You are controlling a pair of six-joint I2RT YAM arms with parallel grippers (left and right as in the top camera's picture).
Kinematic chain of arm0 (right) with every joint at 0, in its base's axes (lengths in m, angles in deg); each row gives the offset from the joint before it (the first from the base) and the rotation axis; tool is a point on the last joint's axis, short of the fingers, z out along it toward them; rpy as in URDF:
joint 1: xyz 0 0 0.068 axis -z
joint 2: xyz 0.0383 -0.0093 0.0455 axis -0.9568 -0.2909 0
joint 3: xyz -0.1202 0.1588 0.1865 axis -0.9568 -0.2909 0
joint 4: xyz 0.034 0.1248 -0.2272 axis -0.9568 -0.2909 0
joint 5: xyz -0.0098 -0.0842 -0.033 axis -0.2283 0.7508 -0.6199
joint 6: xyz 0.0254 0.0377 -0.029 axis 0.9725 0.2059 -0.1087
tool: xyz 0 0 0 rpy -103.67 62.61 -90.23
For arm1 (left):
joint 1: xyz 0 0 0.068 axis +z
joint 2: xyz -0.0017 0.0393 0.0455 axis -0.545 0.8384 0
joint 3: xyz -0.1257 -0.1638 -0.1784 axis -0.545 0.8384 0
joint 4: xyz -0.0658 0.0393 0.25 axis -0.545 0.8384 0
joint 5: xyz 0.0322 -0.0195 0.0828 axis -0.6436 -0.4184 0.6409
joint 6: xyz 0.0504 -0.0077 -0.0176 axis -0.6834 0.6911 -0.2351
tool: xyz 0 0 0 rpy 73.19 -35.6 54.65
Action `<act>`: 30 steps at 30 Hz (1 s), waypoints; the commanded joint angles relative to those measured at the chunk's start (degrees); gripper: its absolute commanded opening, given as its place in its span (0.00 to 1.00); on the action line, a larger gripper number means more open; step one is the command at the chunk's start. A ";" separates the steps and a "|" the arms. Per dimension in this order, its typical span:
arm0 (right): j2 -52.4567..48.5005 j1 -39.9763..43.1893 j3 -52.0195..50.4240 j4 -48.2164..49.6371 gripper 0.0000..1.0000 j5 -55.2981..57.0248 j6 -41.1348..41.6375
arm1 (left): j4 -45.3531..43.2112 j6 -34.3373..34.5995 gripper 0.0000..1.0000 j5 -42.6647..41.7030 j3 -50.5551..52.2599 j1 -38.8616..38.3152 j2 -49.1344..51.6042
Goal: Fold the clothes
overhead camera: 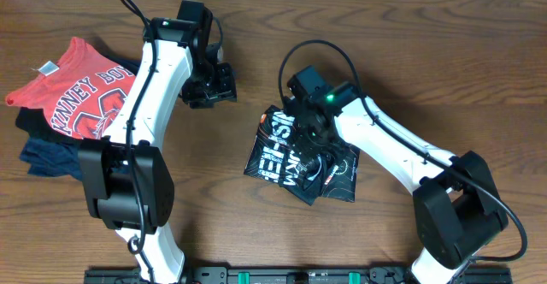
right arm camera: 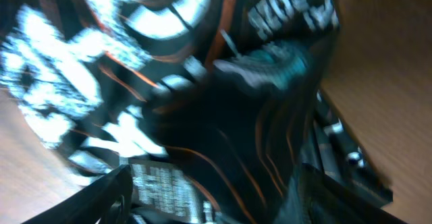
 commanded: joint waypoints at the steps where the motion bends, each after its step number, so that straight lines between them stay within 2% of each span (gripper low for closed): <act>1: 0.37 -0.55 -2.47 0.81 0.73 3.48 2.75 | 0.20 -0.98 0.56 -0.72 -0.26 0.35 0.33; 2: 0.37 -0.50 -3.04 1.07 0.69 3.50 2.75 | 0.20 -0.98 0.56 -0.72 -0.26 0.35 0.33; 3: 0.39 -0.39 -3.63 1.38 0.59 3.50 2.78 | 0.20 -0.98 0.56 -0.72 -0.26 0.35 0.33; 4: 0.37 -0.24 -3.96 1.55 0.44 3.50 2.82 | 0.20 -0.96 0.56 -0.72 -0.26 0.35 0.33; 5: 0.39 -0.09 -4.13 1.73 0.20 3.54 3.45 | 0.20 -0.96 0.56 -0.72 -0.26 0.35 0.33; 6: 0.39 0.20 -4.13 1.84 0.02 3.85 4.72 | 0.22 -0.96 0.56 -0.72 -0.26 0.35 0.33; 13: 0.39 5.31 -4.07 0.81 0.01 14.47 20.85 | 1.29 -0.96 0.56 -0.72 -0.26 0.35 0.33; 16: 0.39 9.09 -4.07 0.39 0.10 14.38 23.39 | 1.49 -0.96 0.56 -0.72 -0.26 0.35 0.33; 18: 0.39 11.43 -4.07 0.15 0.13 13.22 23.56 | 1.46 -0.96 0.56 -0.72 -0.26 0.35 0.33; 23: 0.39 14.56 -4.07 -1.62 0.37 8.52 23.39 | 1.44 -0.96 0.56 -0.72 -0.26 0.35 0.33; 30: 2.67 13.33 -4.04 -7.87 0.36 0.81 16.50 | 1.27 -0.96 0.56 -0.74 -0.26 0.35 0.33</act>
